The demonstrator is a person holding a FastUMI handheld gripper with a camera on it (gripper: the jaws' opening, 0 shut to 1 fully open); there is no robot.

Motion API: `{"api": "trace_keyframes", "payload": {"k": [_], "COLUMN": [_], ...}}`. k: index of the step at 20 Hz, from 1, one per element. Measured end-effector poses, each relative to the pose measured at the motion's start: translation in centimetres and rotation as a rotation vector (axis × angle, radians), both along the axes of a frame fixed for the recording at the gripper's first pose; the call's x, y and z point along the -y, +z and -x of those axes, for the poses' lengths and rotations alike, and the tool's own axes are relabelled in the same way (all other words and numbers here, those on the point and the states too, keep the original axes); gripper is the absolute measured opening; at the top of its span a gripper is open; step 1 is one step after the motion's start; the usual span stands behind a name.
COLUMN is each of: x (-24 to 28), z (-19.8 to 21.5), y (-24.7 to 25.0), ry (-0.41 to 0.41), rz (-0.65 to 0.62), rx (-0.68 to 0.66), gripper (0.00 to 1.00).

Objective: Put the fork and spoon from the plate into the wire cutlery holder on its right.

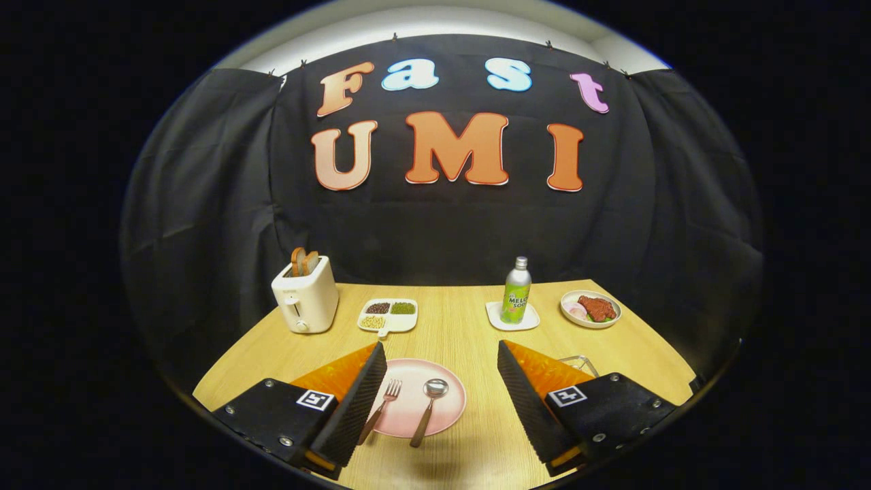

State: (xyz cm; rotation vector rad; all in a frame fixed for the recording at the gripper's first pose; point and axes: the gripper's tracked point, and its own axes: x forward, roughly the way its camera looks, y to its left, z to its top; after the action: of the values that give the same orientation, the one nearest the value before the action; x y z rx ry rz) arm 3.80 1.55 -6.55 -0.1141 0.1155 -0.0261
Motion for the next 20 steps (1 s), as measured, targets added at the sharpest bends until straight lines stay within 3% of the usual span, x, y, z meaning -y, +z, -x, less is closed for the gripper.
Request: {"api": "trace_keyframes", "payload": {"k": [12,20], "x": [-1.5,-2.5], "z": [-4.3,-5.5], "y": [-8.1,-13.2], "ry": [0.003,0.01], "rz": [0.065,0.148], "rx": [-0.178,-0.3], "gripper": [0.97,0.7]}}
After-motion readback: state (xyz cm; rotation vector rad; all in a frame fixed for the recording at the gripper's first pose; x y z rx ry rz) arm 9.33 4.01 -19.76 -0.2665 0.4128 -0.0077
